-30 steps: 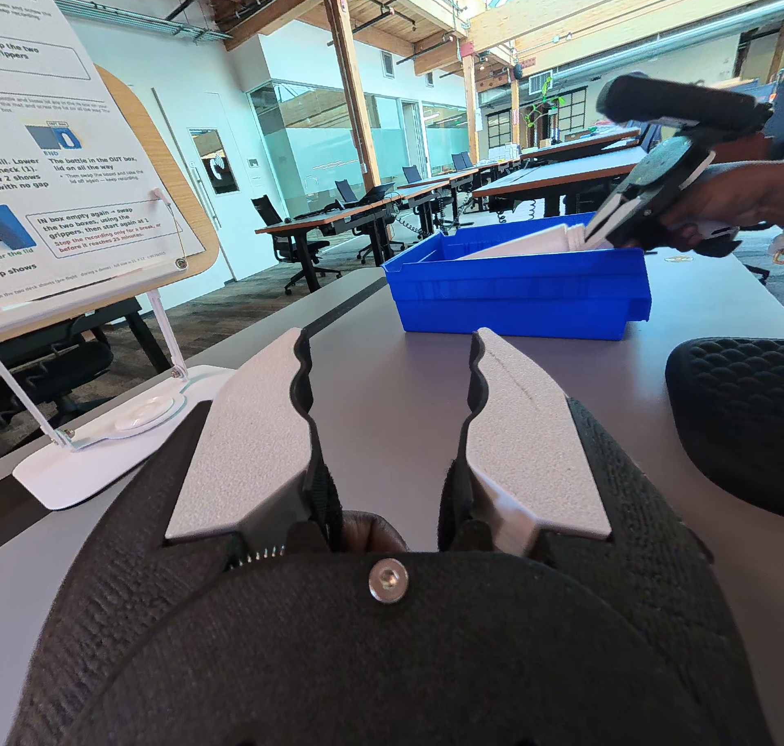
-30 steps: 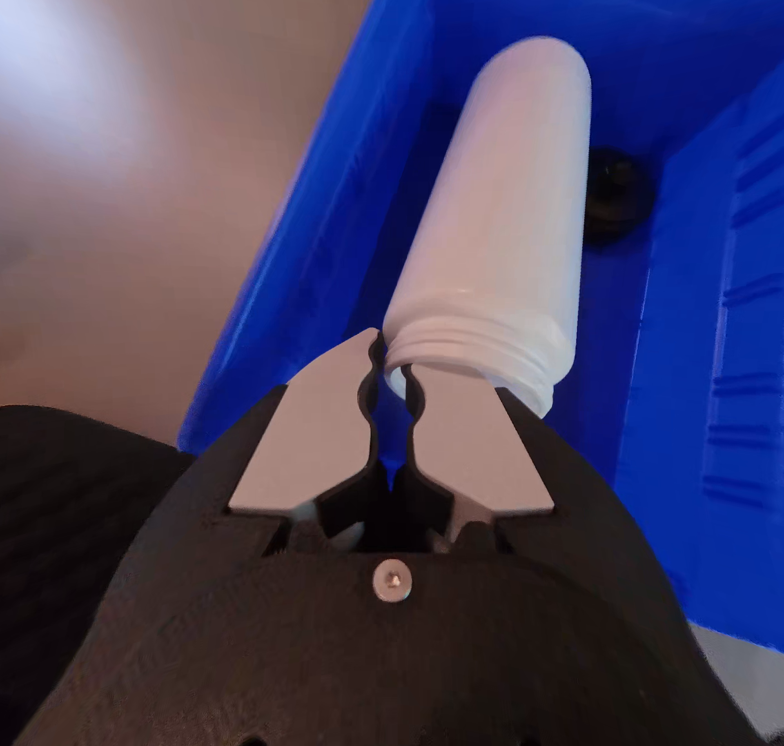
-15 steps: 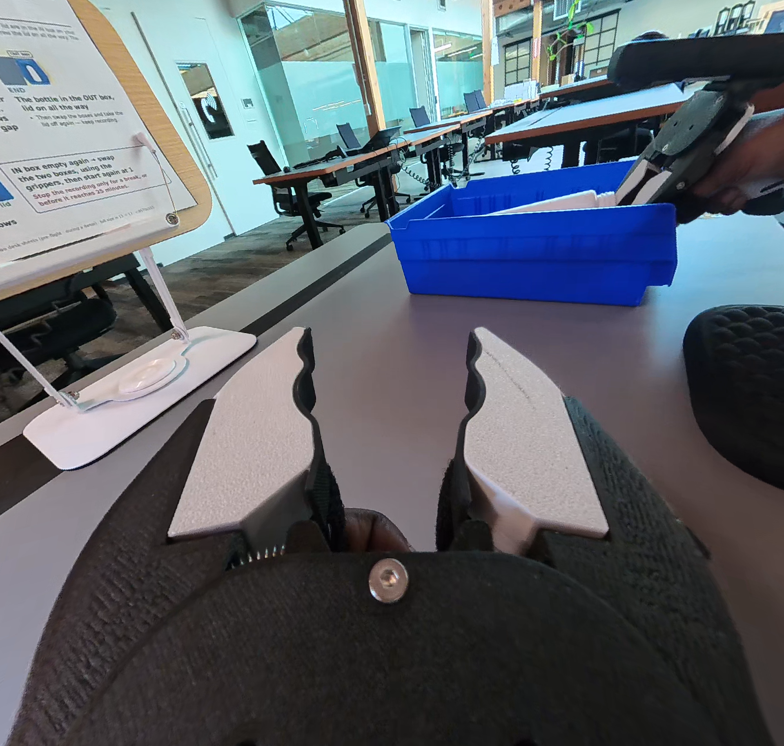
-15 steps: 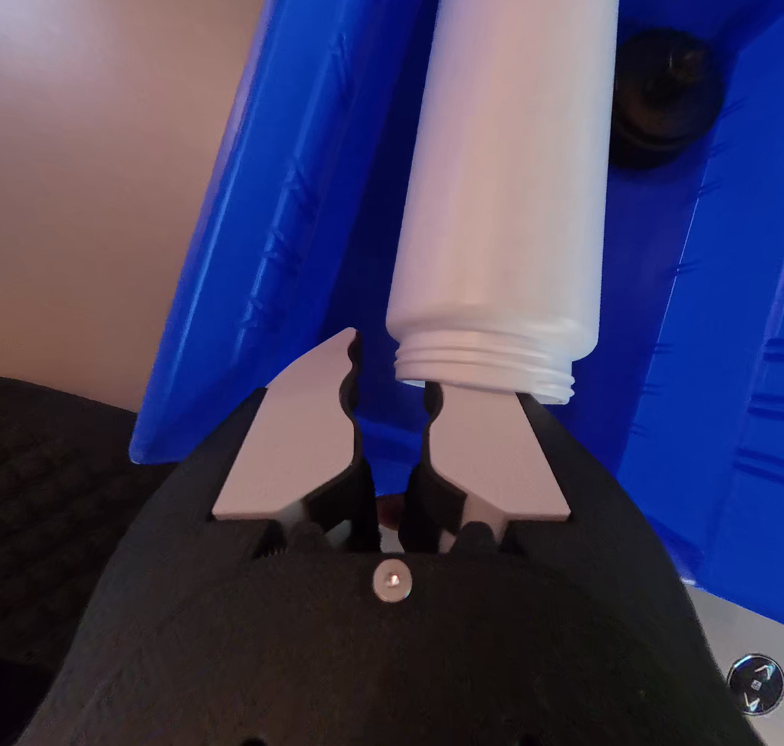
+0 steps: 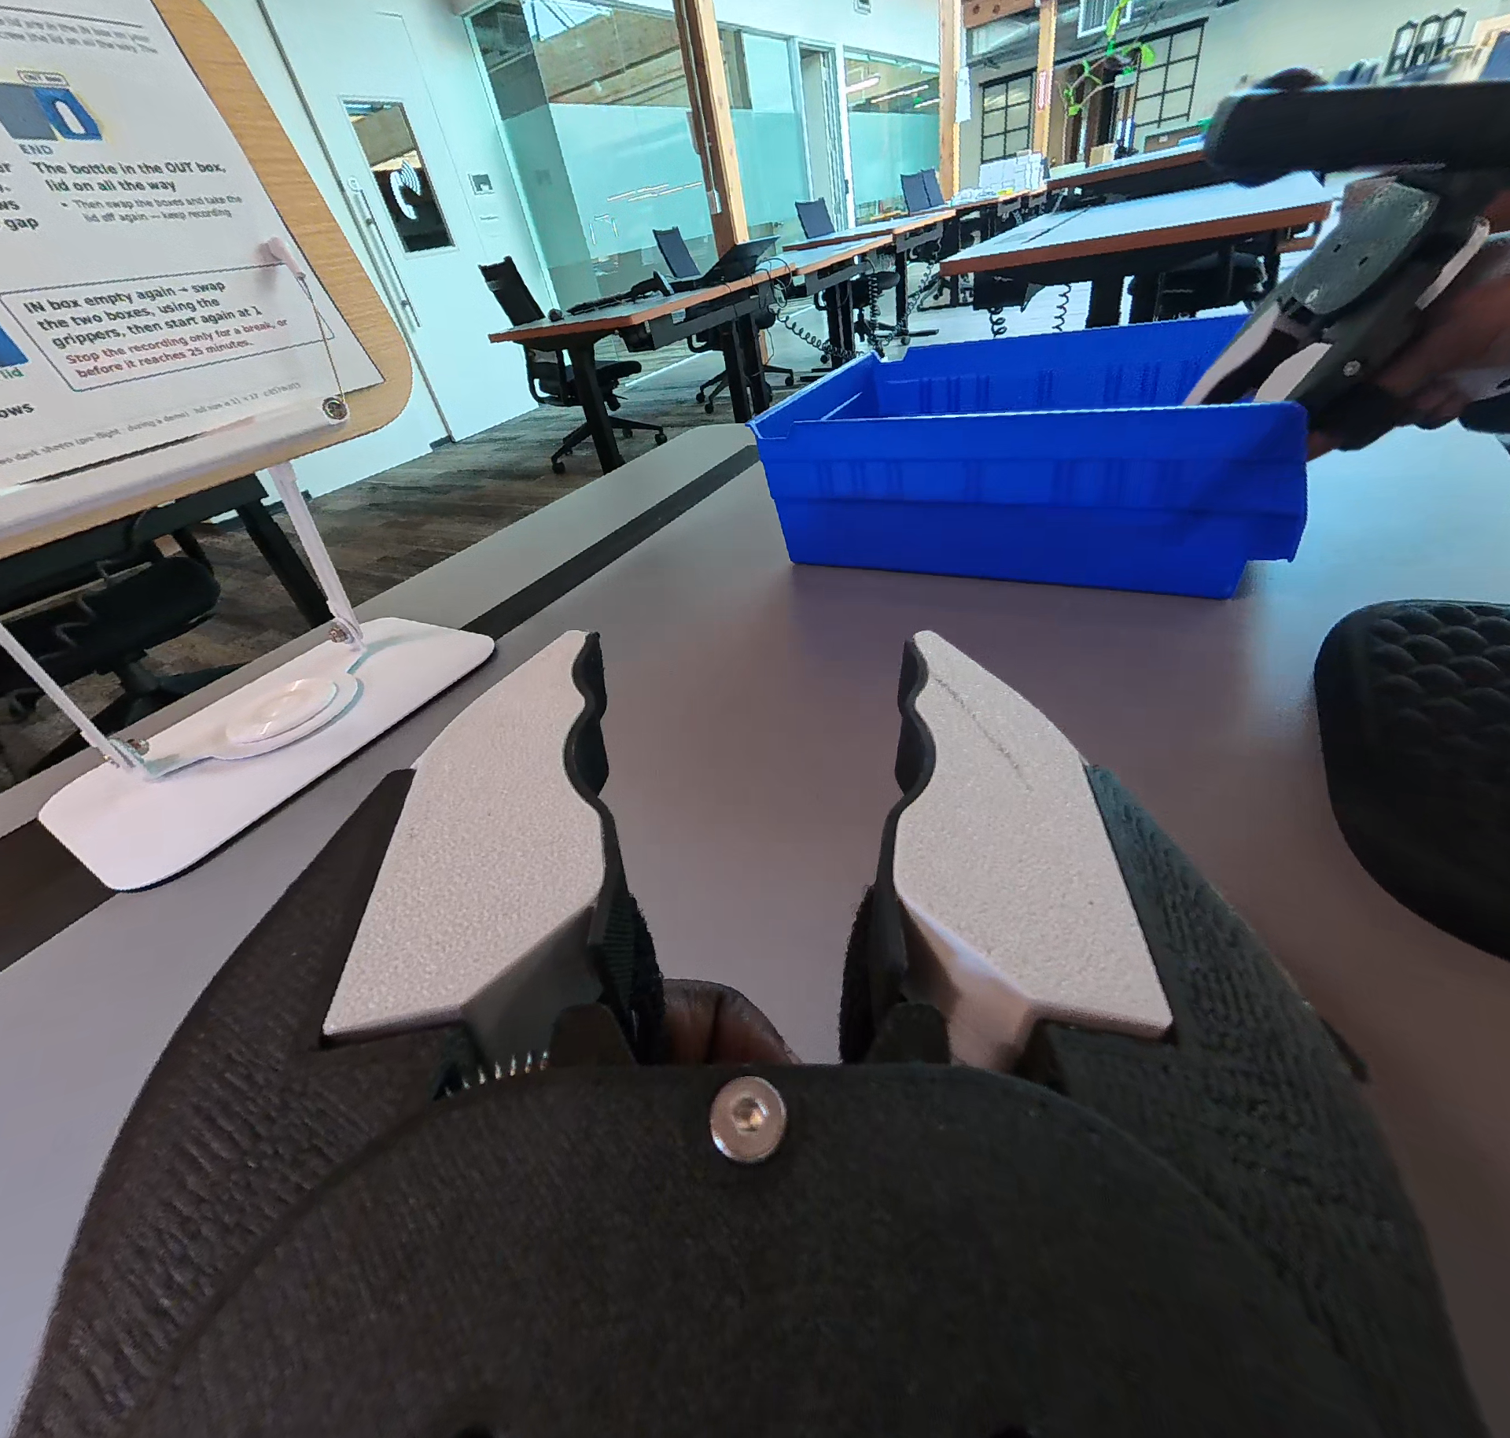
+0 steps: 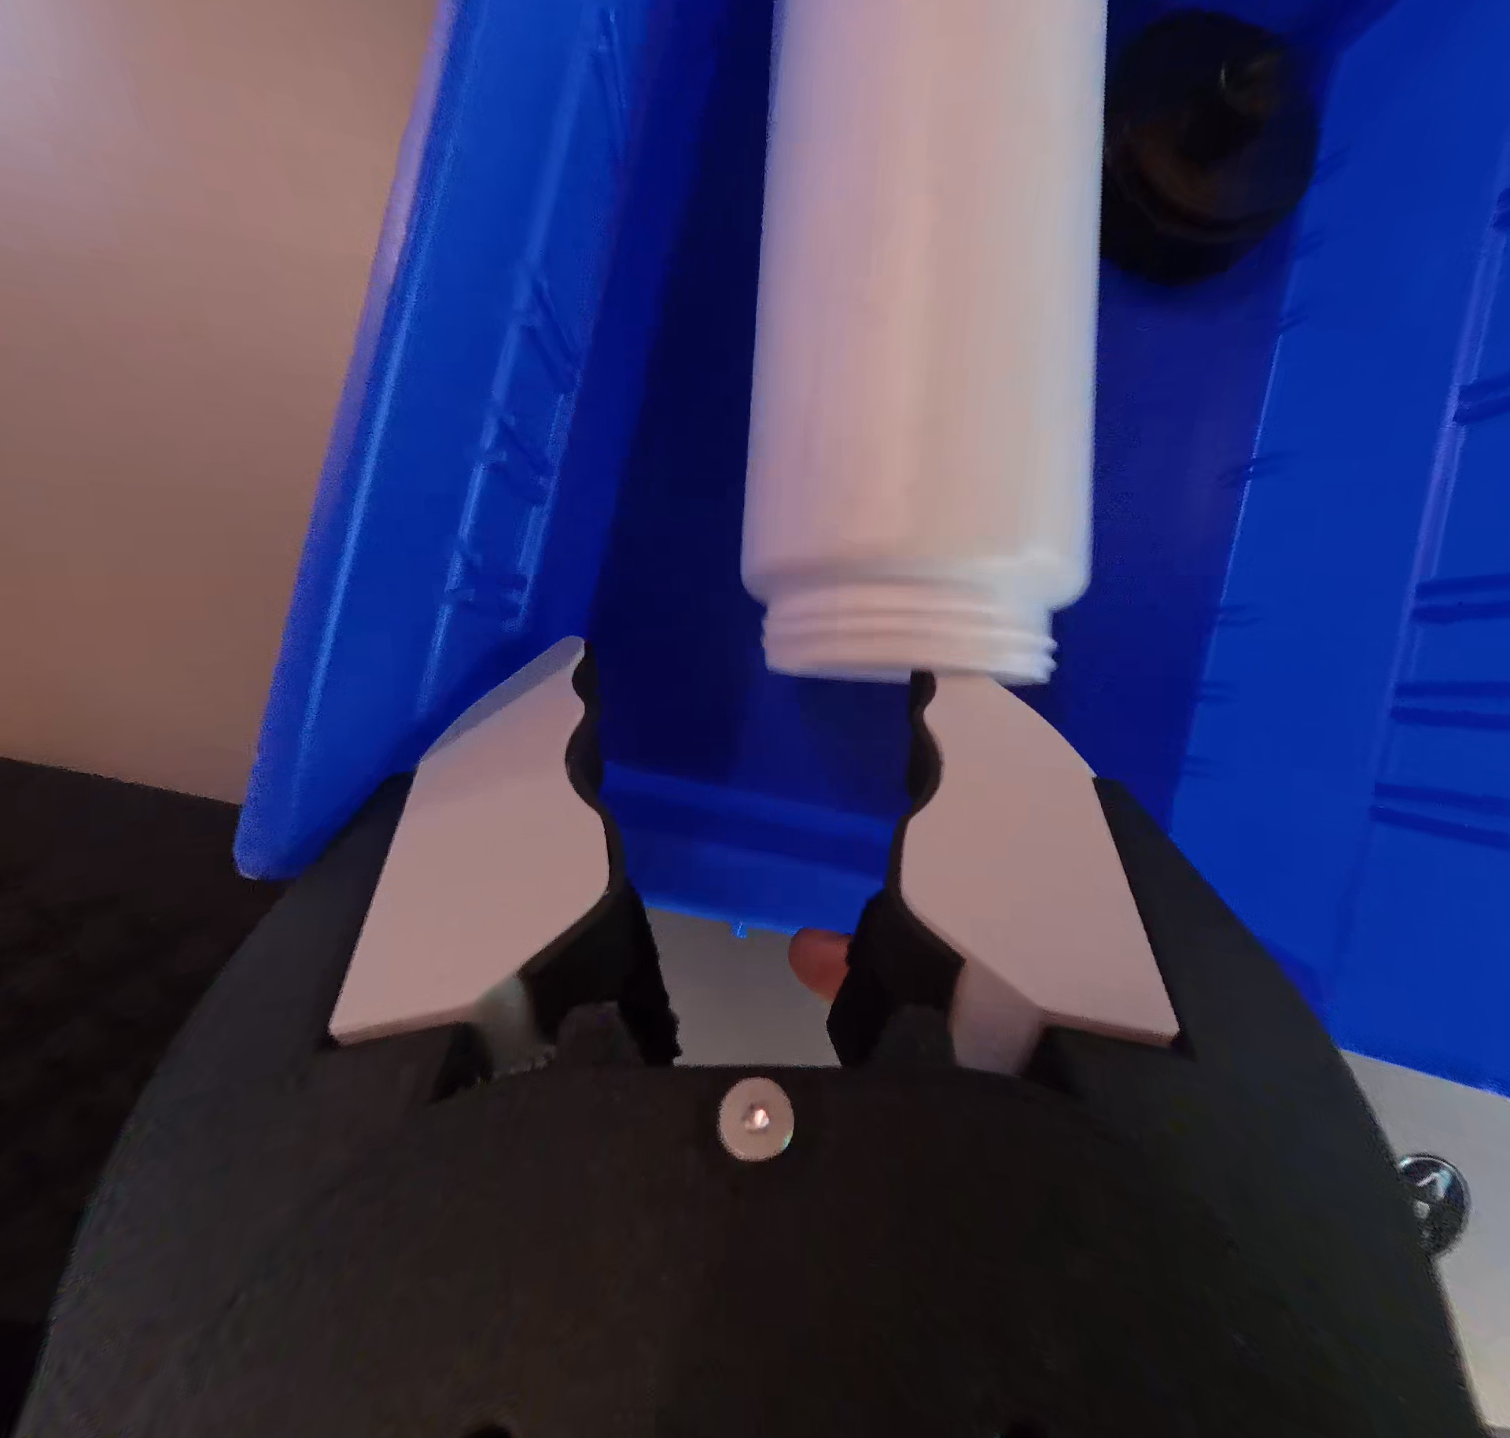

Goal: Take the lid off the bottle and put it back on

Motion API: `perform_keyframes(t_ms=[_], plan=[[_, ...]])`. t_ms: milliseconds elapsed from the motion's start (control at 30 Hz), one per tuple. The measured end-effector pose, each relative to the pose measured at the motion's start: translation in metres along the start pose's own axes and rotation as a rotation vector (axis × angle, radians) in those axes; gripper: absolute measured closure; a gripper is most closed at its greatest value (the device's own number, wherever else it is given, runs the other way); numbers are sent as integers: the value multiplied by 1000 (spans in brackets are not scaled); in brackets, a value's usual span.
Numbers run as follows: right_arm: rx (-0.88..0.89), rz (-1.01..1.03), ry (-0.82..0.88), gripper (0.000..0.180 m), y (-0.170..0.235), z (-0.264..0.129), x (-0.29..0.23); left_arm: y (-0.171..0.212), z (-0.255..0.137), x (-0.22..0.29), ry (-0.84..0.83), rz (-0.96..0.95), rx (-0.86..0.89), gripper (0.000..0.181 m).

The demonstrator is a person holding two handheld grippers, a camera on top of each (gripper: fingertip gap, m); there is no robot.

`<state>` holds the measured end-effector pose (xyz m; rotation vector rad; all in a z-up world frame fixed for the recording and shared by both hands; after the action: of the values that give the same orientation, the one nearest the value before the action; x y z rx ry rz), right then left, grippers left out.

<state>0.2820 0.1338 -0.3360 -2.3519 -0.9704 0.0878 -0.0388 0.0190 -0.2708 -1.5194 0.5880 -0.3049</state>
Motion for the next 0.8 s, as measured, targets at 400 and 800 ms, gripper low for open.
perform_keyframes(t_ms=[400, 800], plan=[[46, 5, 110, 113, 6, -23, 12, -34, -23, 3, -83, 31, 11, 111], [273, -48, 238, 110, -26, -46, -4, -27, -218, -8, -802, 51, -239, 109]])
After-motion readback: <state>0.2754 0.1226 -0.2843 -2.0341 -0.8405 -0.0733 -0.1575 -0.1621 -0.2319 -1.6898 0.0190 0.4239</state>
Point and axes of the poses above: each gripper's, where its closed fingertips meet, z out along the fingers, y out of its underside, x = y × z across the jaws, the point moved 3 cm from there along -z, back along the fingers, and after that the axes turned 5 degrees about y, right-handed, at the moved point
